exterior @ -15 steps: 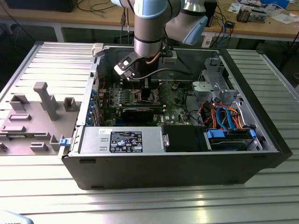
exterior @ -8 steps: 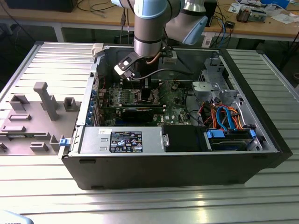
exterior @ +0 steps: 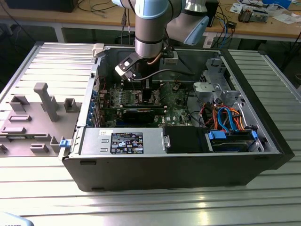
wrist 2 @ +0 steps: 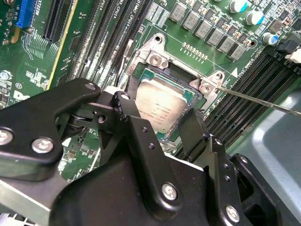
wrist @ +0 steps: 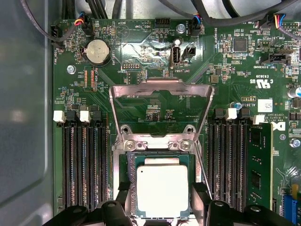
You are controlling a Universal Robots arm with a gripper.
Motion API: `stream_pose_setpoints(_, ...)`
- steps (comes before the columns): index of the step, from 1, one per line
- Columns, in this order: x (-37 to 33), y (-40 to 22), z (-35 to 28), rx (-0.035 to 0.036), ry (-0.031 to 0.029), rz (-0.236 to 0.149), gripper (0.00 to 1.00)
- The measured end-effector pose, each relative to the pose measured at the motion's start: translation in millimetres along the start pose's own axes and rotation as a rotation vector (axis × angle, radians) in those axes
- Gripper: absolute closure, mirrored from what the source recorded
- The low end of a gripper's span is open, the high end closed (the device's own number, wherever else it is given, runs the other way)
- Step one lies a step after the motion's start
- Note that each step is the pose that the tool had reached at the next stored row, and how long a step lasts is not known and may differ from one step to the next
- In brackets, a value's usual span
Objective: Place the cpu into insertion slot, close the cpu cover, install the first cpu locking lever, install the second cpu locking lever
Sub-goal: 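Place the cpu into insertion slot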
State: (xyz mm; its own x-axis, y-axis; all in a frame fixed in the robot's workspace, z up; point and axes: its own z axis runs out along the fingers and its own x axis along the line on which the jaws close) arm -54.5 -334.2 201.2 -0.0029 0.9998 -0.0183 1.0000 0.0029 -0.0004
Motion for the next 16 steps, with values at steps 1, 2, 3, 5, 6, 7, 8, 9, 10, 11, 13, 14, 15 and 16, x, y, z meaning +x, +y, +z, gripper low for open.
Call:
stream_pose_setpoints(1,0.5,0.0,0.1,-0.0001,0.0002,0.000,0.38)
stream_pose_setpoints(2,1.3,0.0,-0.1,0.0000,0.0001,0.000,0.38)
stream_pose_setpoints(3,1.8,0.0,-0.1,0.0001,0.0006,0.000,0.38)
stream_pose_setpoints(5,2.2,0.0,-0.1,0.0001,0.0011,0.000,0.38)
stream_pose_setpoints(6,2.3,0.1,-0.1,0.0002,0.0012,0.000,0.38)
stream_pose_setpoints(7,2.4,0.1,-0.1,0.0002,0.0015,0.000,0.38)
stream_pose_setpoints(8,2.7,0.3,0.0,0.0001,0.0020,0.000,0.38)
stream_pose_setpoints(9,3.0,0.6,0.0,0.0002,0.0026,0.000,0.38)
stream_pose_setpoints(10,3.2,0.7,0.1,0.0001,0.0031,0.000,0.38)
stream_pose_setpoints(11,3.4,1.0,0.2,0.0001,0.0040,0.000,0.38)
stream_pose_setpoints(13,3.4,1.1,0.2,0.0002,0.0036,0.000,0.38)
stream_pose_setpoints(14,3.4,1.1,0.0,0.0002,0.0030,0.000,0.38)
stream_pose_setpoints(15,3.4,1.1,-0.9,0.0002,0.0028,0.000,0.38)
stream_pose_setpoints(16,3.4,1.1,-2.6,0.0001,0.0028,0.000,0.38)
